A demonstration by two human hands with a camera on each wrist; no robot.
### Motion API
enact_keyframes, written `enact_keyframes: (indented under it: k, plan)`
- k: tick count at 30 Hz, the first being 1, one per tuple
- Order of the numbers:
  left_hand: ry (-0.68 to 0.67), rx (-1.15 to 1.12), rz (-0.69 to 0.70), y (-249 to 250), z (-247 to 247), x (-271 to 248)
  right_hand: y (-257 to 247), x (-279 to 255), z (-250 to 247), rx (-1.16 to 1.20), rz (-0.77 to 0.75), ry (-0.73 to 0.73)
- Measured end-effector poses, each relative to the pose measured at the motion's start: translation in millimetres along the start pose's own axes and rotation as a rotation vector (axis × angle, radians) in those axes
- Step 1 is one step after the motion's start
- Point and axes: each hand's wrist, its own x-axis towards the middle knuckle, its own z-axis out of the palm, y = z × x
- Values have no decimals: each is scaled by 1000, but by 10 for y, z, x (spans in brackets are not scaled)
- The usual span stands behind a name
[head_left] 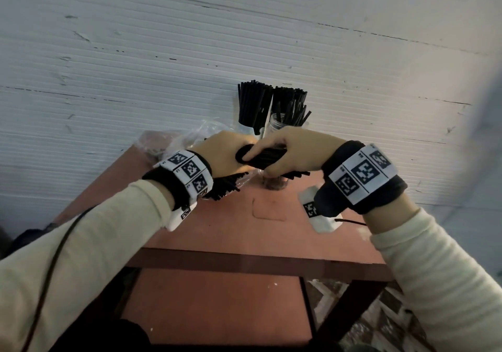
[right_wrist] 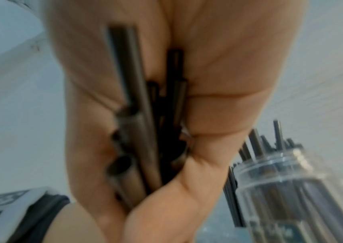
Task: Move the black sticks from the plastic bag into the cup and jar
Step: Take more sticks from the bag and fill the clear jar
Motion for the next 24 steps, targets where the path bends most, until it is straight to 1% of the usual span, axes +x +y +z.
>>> enact_keyframes:
  k: [2,6,8,10,11,13,16,18,19,22,24]
  plan:
    - [31,-114,-72,59,-14,14,-6,-113,-98,-30,-20,113]
    - [101,-400,-163,245,-22,1,-60,-315,-324,-69,-84,467]
    - [141,-531,-191,356,-2,22,-104,-319,-371,-31,-170,677]
    - [157,-662,-208,456,46,56,-140,-251,-348,34,-285,827]
    - [143,-746,-213,507,78,64,-150,-198,-309,51,-328,858]
    - [72,-874,-214,566,149,63,-136,-79,-191,37,-362,848]
    - [-61,-971,-234,526,280,35,-25,94,27,-58,-284,731]
    - [-104,-998,-271,476,340,25,43,160,147,-55,-235,668]
    - [-107,-1002,-286,460,360,24,58,172,184,-31,-232,677]
    - [-85,-1017,-287,438,376,46,48,186,195,7,-306,802]
    - [-92,-1011,-278,425,367,62,44,194,175,-6,-342,821]
